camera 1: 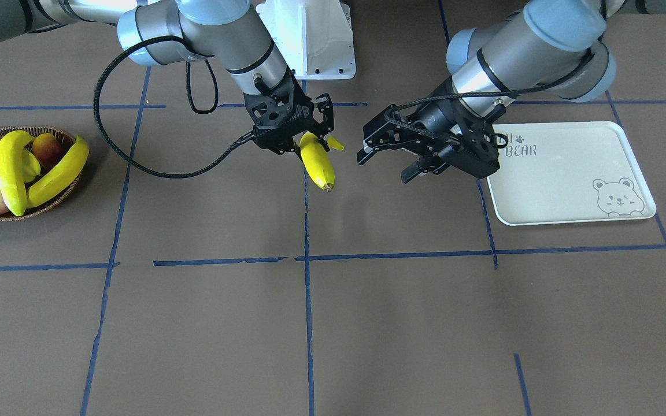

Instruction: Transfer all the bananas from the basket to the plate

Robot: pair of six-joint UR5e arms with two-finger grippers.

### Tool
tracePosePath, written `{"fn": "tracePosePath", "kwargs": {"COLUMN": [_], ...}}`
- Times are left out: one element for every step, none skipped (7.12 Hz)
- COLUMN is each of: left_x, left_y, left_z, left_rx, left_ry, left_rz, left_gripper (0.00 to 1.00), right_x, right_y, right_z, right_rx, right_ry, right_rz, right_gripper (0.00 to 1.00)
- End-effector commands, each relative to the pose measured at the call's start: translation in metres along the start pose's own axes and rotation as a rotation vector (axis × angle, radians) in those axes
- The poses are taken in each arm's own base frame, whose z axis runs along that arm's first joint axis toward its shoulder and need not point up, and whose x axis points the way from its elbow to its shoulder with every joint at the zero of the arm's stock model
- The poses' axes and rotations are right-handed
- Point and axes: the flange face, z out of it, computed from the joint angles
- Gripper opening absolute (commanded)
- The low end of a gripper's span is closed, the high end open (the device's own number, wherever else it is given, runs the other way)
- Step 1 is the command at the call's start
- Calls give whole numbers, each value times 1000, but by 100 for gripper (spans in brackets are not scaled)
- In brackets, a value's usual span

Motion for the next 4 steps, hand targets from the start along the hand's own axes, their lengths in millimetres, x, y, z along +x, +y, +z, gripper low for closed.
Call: {"fn": "tracePosePath", "kwargs": {"left_x": [10, 21, 28, 33], "left_y": [18, 20, 18, 16], "left_z": [20, 24, 27, 29], "left_rx": [9, 1, 0, 1], "left_ry": [19, 31, 35, 39], "left_rz": [-23, -55, -95, -123], "left_gripper": [100, 100, 98, 96], "right_x": [-14, -15, -15, -18], "right_y": [5, 5, 5, 6], "right_z": [1, 1, 0, -1], "right_rx": [1, 3, 4, 3], "right_ry": [-11, -13, -16, -20], "right_rz": [-3, -4, -5, -8], "right_gripper": [3, 3, 3, 3]}}
